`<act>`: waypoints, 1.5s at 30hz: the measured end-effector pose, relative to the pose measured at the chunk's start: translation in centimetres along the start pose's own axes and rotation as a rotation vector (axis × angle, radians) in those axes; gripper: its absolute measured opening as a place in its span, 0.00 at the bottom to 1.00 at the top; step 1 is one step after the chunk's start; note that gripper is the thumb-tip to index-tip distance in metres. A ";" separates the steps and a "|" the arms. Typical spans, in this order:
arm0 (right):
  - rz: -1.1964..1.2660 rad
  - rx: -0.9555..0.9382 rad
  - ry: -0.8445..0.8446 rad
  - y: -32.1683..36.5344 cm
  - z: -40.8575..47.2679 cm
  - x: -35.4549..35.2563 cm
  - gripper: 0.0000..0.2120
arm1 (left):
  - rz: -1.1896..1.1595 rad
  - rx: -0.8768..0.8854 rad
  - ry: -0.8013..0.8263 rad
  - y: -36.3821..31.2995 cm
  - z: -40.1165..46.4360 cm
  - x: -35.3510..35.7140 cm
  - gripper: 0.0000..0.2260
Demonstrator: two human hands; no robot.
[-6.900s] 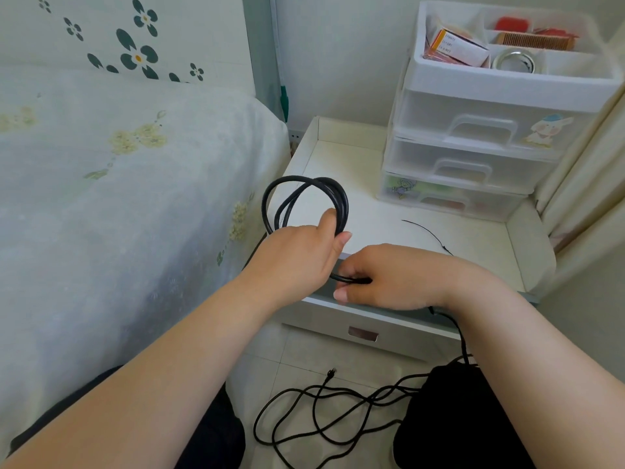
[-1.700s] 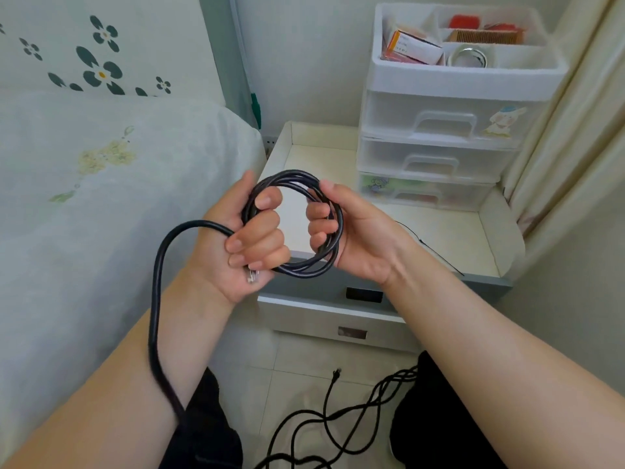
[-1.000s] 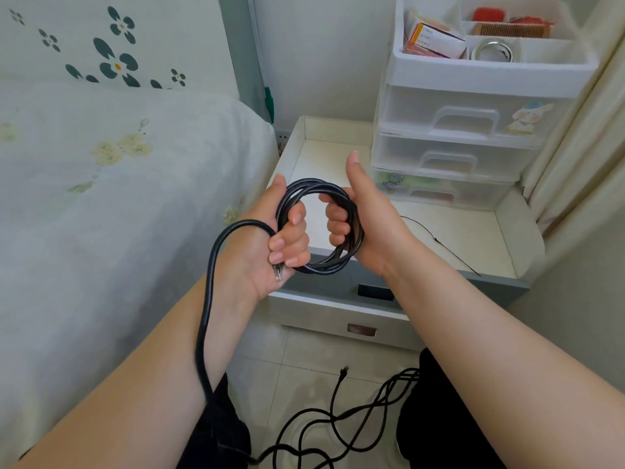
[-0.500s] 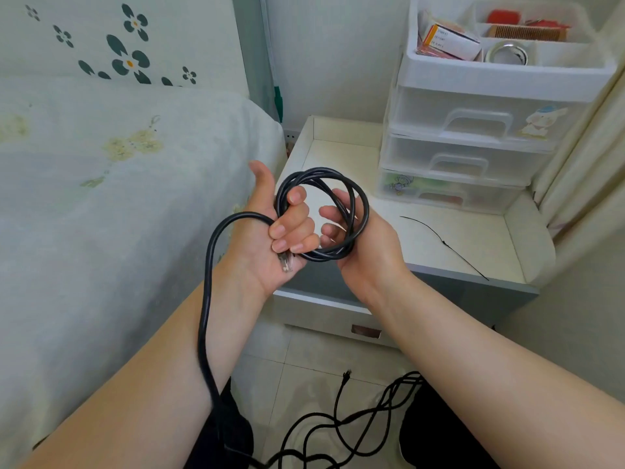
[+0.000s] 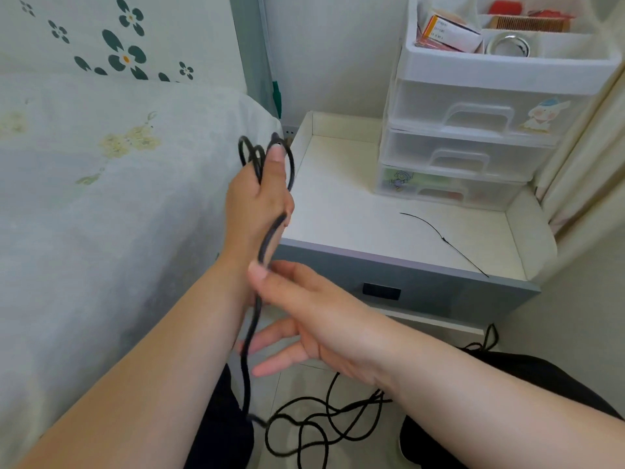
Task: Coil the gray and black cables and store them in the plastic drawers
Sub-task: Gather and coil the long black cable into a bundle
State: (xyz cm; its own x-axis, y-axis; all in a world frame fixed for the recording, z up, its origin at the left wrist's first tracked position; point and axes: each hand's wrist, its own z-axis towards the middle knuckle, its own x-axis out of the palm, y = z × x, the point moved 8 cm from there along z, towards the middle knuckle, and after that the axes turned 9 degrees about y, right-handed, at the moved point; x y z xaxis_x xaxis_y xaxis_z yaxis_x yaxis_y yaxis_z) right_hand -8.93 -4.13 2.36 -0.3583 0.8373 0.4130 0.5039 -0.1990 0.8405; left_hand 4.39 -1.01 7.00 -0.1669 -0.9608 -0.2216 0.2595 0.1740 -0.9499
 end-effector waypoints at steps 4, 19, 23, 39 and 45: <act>-0.528 -0.118 -0.230 2.6 -1.7 -2.0 0.15 | 0.396 0.141 0.093 -0.4 0.0 0.7 0.20; -0.951 -0.307 -0.624 9.2 -6.4 -9.2 0.17 | 0.285 -0.087 0.549 2.1 -1.0 3.1 0.30; -1.040 -0.323 -0.837 10.4 -6.6 -12.9 0.19 | -0.286 -0.384 0.845 2.6 -4.0 6.4 0.28; 0.102 -0.188 -0.070 5.4 -0.9 -10.1 0.18 | -1.072 -0.553 0.821 0.9 -4.0 6.2 0.23; 0.240 -0.192 -0.003 5.3 -0.7 -9.6 0.10 | -0.831 -0.577 0.710 1.6 -3.7 5.7 0.24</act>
State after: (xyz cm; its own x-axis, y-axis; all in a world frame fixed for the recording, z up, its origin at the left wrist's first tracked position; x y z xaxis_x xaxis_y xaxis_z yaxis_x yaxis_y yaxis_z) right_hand -3.36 -13.55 3.04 -0.2445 0.7561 0.6070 0.4163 -0.4836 0.7700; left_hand 0.27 -5.45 3.42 -0.6064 -0.5263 0.5961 -0.5996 -0.1898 -0.7775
